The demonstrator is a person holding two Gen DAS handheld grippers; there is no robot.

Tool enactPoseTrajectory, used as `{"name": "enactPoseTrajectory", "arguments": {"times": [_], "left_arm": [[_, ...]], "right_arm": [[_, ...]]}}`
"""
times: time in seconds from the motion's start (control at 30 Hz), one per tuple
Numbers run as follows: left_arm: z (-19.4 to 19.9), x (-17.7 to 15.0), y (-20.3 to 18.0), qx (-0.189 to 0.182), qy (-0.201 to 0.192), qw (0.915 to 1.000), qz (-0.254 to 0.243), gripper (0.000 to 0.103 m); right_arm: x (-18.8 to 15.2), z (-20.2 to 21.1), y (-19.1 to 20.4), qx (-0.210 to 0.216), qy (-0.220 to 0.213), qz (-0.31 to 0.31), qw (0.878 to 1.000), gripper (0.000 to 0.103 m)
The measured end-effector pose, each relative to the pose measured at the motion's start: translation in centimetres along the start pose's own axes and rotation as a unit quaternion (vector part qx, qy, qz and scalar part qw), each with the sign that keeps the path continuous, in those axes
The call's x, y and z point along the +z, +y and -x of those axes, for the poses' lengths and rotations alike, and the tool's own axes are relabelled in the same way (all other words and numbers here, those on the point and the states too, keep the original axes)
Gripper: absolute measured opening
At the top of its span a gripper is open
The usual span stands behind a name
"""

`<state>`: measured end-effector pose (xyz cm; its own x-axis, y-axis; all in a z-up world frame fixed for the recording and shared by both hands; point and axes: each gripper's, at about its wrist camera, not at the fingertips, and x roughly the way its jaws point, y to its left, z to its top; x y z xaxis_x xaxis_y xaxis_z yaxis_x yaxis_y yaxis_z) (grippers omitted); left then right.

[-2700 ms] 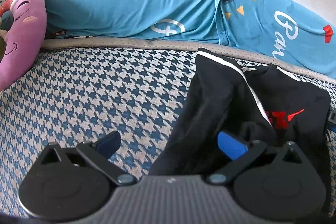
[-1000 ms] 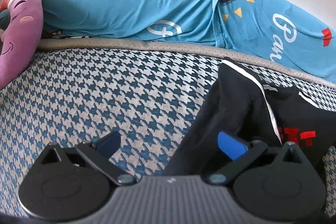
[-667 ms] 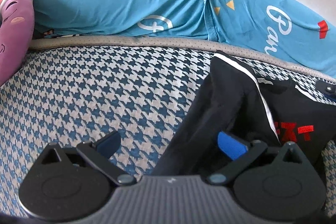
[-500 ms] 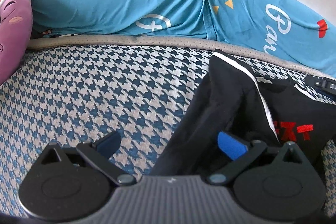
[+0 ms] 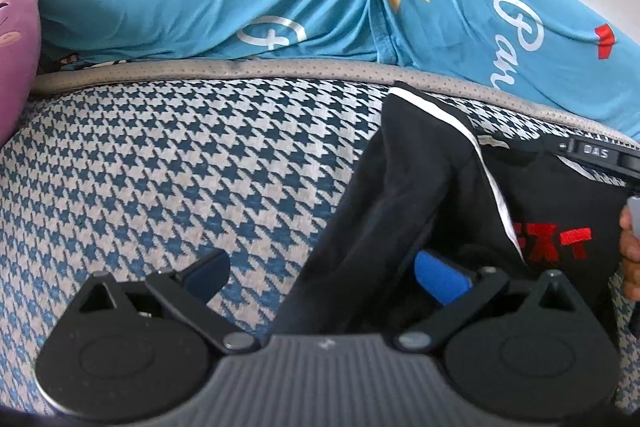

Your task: Fold clothes

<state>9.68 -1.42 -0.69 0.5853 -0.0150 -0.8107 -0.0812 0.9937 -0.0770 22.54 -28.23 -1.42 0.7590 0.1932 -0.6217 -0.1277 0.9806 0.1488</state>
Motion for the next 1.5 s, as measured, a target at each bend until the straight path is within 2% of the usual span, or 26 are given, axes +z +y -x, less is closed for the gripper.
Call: {"name": "enactPoseTrajectory", "arguments": {"times": [0.13,0.17,0.2,0.27,0.3,0.4,0.47,0.57,0.8,0.87,0.93,1.0,1.13,1.27,1.33,1.37,1.5], "left_arm": [[-0.3,0.0,-0.2,-0.008,0.006,1.0000,0.000,0.103],[-0.4,0.0,-0.3,-0.009,0.007,0.9999,0.000,0.103],[-0.4,0.0,-0.4,-0.010,0.008,0.9999,0.000,0.103],[-0.5,0.0,-0.5,-0.013,0.011,0.9999,-0.001,0.103],[-0.6,0.0,-0.6,-0.015,0.012,0.9998,-0.002,0.103],[-0.6,-0.2,-0.9,-0.012,0.014,0.9998,-0.007,0.103],[-0.6,-0.3,-1.1,-0.012,0.016,0.9998,-0.010,0.103],[-0.9,-0.3,-1.2,-0.005,0.017,0.9998,-0.012,0.103],[-1.2,-0.2,-0.4,0.014,0.014,0.9998,0.003,0.103],[-1.3,-0.1,-0.1,0.017,0.015,0.9997,0.009,0.103],[-1.2,0.0,0.3,0.014,0.014,0.9997,0.015,0.103],[-1.2,0.1,0.7,0.013,0.010,0.9997,0.017,0.103],[-1.0,0.3,1.5,0.007,0.004,0.9995,0.029,0.103],[-0.5,0.8,2.5,0.009,-0.007,0.9989,0.046,0.103],[-0.3,1.1,3.1,0.008,-0.012,0.9982,0.058,0.103],[-0.2,1.2,3.4,0.008,-0.014,0.9978,0.064,0.103],[0.4,1.6,4.6,0.009,-0.019,0.9967,0.079,0.103]], "right_arm": [[-0.1,-0.6,0.3,0.005,0.005,0.008,1.000,0.065],[-0.1,-0.6,0.4,0.006,0.005,0.013,1.000,0.058],[-0.1,-0.6,0.5,0.009,0.006,0.019,1.000,0.048],[-0.1,-0.6,0.8,0.015,0.006,0.030,0.999,0.036],[-0.1,-0.6,0.9,0.015,0.006,0.035,0.999,0.026],[-0.1,-0.5,0.8,0.015,0.002,0.038,0.999,0.012],[0.1,-0.4,0.8,0.023,-0.004,0.032,0.999,0.011],[0.8,0.0,1.2,0.018,-0.029,0.023,0.999,0.011],[2.8,1.4,2.2,0.020,-0.118,-0.024,0.993,0.011],[2.8,0.9,2.7,0.003,-0.117,-0.036,0.992,0.013],[2.8,0.8,3.0,-0.003,-0.121,-0.050,0.991,0.020],[2.9,1.1,3.4,0.005,-0.125,-0.044,0.991,0.024],[3.2,1.8,4.3,0.028,-0.129,-0.022,0.991,0.026],[2.9,2.2,5.4,0.101,-0.096,-0.004,0.990,0.026],[2.5,2.1,6.0,0.148,-0.073,-0.002,0.986,0.030],[2.3,2.0,6.3,0.163,-0.061,-0.006,0.985,0.036],[1.1,1.2,7.7,0.193,-0.028,-0.004,0.981,0.048]]}}
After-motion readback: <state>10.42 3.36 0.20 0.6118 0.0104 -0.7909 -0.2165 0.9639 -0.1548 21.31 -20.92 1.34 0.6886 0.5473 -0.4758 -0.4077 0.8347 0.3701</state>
